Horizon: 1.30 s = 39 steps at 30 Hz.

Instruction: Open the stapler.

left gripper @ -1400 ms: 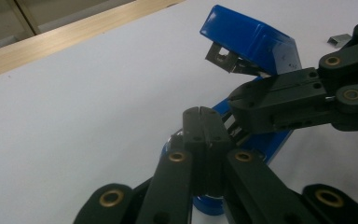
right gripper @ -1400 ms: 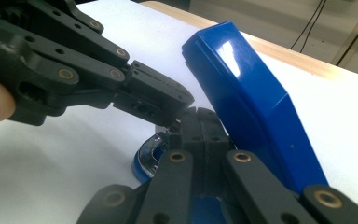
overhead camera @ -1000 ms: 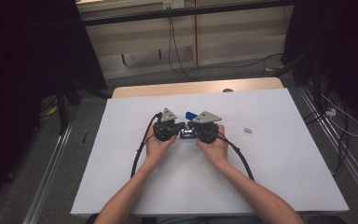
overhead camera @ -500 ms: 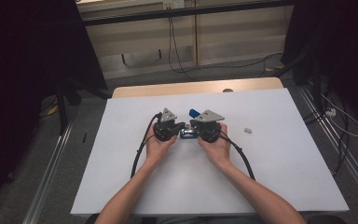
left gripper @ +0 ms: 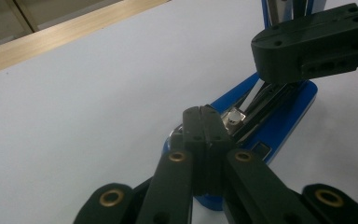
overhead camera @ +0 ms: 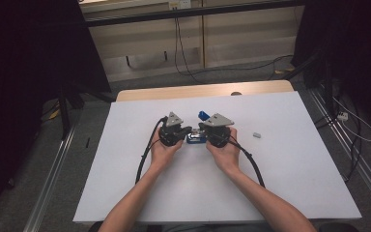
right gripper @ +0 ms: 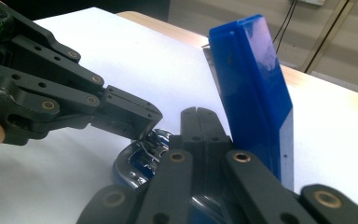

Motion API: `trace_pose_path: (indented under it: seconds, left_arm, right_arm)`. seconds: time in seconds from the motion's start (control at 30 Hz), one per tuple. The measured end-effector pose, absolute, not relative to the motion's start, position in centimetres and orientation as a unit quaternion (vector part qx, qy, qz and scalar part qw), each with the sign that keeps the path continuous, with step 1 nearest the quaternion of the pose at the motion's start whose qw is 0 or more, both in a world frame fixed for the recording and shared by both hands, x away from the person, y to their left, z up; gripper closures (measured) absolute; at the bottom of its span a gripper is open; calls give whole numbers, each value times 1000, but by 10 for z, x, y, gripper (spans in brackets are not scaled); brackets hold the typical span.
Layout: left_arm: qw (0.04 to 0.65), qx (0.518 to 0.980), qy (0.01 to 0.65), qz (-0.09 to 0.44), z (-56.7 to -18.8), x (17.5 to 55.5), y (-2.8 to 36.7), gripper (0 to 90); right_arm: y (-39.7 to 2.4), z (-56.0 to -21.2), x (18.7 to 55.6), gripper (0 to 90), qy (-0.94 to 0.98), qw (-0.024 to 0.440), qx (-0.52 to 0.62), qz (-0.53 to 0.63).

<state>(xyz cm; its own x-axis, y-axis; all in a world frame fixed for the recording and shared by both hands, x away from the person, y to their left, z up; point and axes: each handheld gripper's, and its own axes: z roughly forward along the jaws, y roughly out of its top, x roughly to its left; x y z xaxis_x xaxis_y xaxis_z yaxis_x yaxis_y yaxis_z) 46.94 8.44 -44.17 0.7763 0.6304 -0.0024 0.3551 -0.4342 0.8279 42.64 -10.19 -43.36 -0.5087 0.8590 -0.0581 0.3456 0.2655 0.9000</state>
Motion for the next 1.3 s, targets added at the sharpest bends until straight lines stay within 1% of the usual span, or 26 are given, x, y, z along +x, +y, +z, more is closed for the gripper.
trace_pose_path:
  seconds: [0.13, 0.27, 0.33, 0.53, 0.87, 1.17, 1.3]
  left_arm:
    - [444, 831, 298, 155, -442, 469, 85, 900]
    - [447, 828, 300, 155, -443, 469, 85, 900]
    - [446, 829, 298, 156, -442, 469, 85, 900]
    - [450, 828, 298, 153, -443, 470, 86, 900]
    - [446, 829, 298, 160, -443, 468, 85, 900]
    - [445, 829, 297, 163, -443, 467, 84, 900]
    - [447, 828, 297, 163, -443, 467, 84, 900]
  right_arm:
    - [-103, -433, 426, 900, 740, 288, 407, 452]
    - [-106, -431, 425, 900, 732, 303, 413, 450]
    - [-110, -430, 424, 900, 730, 297, 417, 453]
    - [-119, -427, 424, 900, 724, 299, 424, 454]
    - [-123, -426, 423, 900, 721, 288, 430, 460]
    - [-133, -420, 422, 900, 713, 303, 433, 461]
    - [-140, -419, 423, 900, 714, 297, 434, 463]
